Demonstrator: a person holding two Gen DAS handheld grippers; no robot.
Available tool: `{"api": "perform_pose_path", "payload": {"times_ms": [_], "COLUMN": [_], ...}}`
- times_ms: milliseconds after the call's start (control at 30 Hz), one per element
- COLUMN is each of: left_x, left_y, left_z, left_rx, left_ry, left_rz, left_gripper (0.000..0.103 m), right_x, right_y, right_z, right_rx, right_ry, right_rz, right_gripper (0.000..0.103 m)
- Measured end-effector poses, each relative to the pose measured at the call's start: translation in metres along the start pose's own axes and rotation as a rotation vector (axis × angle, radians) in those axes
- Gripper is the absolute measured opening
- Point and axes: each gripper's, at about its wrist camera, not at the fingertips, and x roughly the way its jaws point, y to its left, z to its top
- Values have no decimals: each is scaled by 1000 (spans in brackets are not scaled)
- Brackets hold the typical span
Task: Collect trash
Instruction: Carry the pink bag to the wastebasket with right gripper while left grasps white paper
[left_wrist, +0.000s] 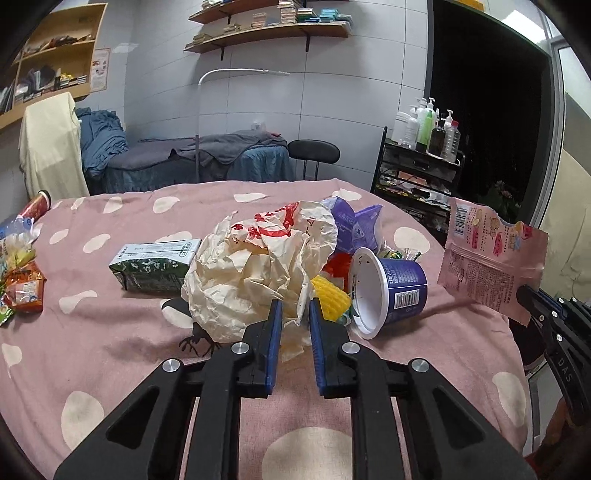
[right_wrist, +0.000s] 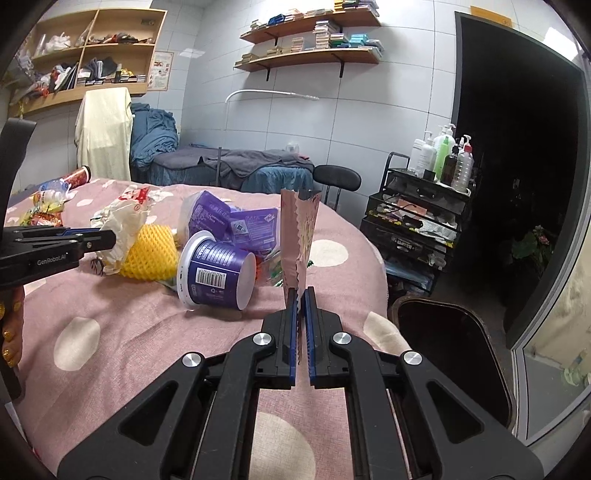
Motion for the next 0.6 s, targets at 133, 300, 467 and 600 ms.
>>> {"api": "perform_pose_path", "payload": {"times_ms": [133, 300, 467, 600], "left_x": [-17, -43, -57, -52], "left_y": [2, -13, -43, -70], "left_z": [1, 9, 17, 20], "left_rx": [-27, 7, 69, 120], "left_ry": [-42, -124, -180, -178], "left_rz": [-17, -36, -109, -181], "left_gripper": [15, 15, 15, 15], "right_x": [-10, -27, -45, -55], "right_y": [-6, -20, -40, -60], "right_z": [-1, -1, 2, 2], "right_rx": [18, 48, 65, 80], "right_ry": [-23, -63, -107, -124], "right_rz": [-9, -34, -81, -129], "right_gripper": [5, 5, 5, 4]}}
